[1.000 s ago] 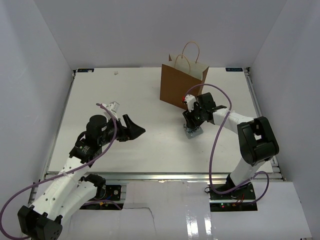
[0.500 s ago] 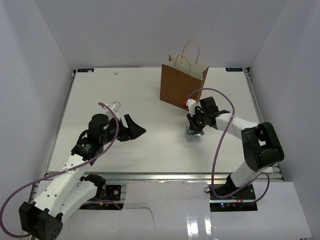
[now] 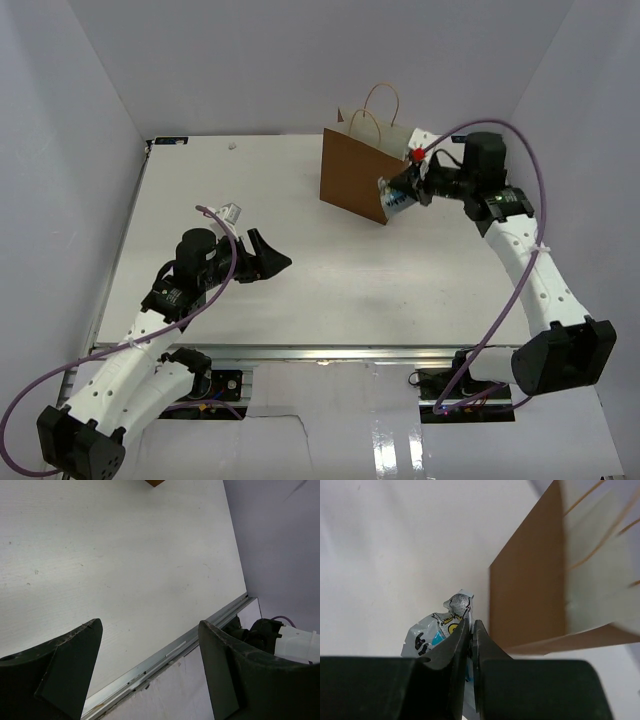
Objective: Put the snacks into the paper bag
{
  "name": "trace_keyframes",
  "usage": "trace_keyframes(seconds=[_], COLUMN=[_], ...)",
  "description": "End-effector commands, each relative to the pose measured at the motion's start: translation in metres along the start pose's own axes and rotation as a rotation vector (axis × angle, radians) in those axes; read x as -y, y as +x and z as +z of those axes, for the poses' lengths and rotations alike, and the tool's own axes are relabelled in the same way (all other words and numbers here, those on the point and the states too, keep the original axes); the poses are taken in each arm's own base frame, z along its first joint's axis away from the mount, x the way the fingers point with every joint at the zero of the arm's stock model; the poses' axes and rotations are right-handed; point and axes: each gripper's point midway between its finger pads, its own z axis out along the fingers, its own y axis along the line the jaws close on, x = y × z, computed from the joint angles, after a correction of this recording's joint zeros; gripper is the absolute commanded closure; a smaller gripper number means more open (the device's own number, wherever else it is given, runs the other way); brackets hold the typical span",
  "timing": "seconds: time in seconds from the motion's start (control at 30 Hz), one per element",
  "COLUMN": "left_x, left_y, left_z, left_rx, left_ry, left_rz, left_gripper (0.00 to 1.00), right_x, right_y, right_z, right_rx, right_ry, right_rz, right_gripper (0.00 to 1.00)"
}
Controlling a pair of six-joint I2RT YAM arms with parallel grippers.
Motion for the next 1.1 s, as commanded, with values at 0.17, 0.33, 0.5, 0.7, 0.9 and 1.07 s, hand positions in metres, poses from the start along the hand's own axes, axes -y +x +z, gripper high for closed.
trace_keyframes(seconds=[0.17,0.33,0.5,0.7,0.9,1.07], left_x=[0.001,0.006,0.004,0.001,0.004,0.01], left_y=[-0.007,-0.012,-0.012,-0.009,-0.014,-0.037], left_z=[0.003,0.004,0.001,0.001,0.003,-0.004], left_rx=[0.015,0.013,0.024,0.023,0.017,0.056], left_ry=[0.005,0.012,0.005,-0.007,-0.004,-0.044], left_rz=[0.027,0.046,0.043,0.036,0.054,0.125], left_gripper=[0.12,0.12,0.12,0.12,0.12,0.12], right_x=[0.135,0.191,0.202,0.191,0.186,0.165], right_y=[-0.168,-0.158,-0.135,-0.11,-0.105,-0.081], right_z=[-0.071,-0.046,-0.016,0.011,0.0,-0.039], right_rx=[0.363,0.37,0.349,0.301,0.205,0.102], right_ry=[0.544,0.738,0.759,0.706,0.689,0.571], right_rz=[-0.041,0.146,0.172,0.169,0.106,0.288], right_gripper=[0.92,0.92,0.92,0.64,0.05,0.1])
